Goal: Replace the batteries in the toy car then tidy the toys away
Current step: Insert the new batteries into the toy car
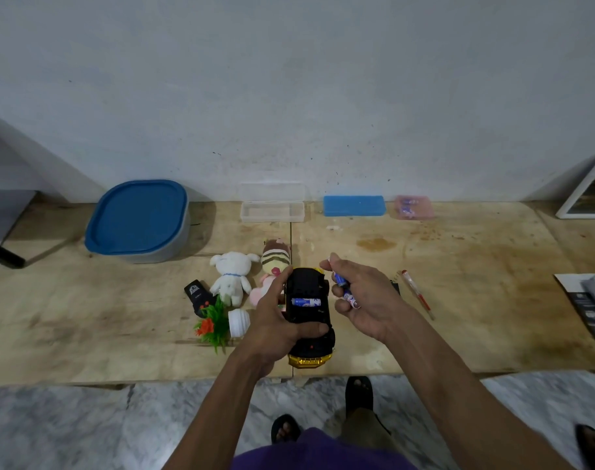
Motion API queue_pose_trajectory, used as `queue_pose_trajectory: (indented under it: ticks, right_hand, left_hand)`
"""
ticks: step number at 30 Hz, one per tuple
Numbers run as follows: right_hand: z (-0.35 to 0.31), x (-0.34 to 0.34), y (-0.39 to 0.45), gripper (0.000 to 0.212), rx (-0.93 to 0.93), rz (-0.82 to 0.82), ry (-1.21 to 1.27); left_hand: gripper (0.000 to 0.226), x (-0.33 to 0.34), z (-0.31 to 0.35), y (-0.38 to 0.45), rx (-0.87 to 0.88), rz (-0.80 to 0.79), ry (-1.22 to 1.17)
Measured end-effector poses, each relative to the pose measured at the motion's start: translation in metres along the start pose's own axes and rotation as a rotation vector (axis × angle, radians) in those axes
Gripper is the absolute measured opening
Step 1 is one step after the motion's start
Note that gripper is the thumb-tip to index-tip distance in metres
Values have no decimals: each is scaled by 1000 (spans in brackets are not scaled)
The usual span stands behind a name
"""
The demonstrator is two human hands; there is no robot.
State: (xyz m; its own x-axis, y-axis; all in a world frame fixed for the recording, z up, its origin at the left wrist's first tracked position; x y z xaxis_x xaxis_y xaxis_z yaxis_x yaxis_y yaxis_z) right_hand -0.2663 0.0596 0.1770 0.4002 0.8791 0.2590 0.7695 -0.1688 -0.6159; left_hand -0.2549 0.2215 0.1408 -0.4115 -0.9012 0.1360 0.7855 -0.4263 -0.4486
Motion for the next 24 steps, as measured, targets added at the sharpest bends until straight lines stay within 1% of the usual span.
queue_pose_trajectory:
  ticks: [4,9,13,19,21,24]
  right_hand:
    - [-2,-5,-2,27,-118,-13,-145]
    - [-7,-3,-8,13,-399,-100,-507]
    - [-7,0,-9,19,-458,-101,-656]
    - [-6,2,-7,21,-583,-187,-892]
    - [-6,4,-7,25,-642,-202,-992]
    - [-7,5,-4,25,-749,-221,-1149]
  left_hand:
    - [114,-1,3,1,22,-14,0]
    - [111,1,9,-2,61,-44,17]
    - [114,2,13,-3,60,-87,1]
    - [119,0,13,-3,43,-119,-20]
    - [119,0,13,-3,43,-123,-27]
    - [118,0,13,-4,55,-145,-31]
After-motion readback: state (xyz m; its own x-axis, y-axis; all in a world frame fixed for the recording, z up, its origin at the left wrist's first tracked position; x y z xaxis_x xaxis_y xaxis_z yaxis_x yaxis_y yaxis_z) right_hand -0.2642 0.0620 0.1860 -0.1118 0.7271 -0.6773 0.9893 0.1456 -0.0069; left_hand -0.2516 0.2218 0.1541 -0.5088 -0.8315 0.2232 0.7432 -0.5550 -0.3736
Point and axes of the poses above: each hand's wrist, its own y-axis towards the middle knuckle, its own x-axis out of the palm, z = x × y, the point moved 2 cm from there along y, towards the middle knuckle, and after that the axes turned 2 degrees about -z, right-handed, at the moved point
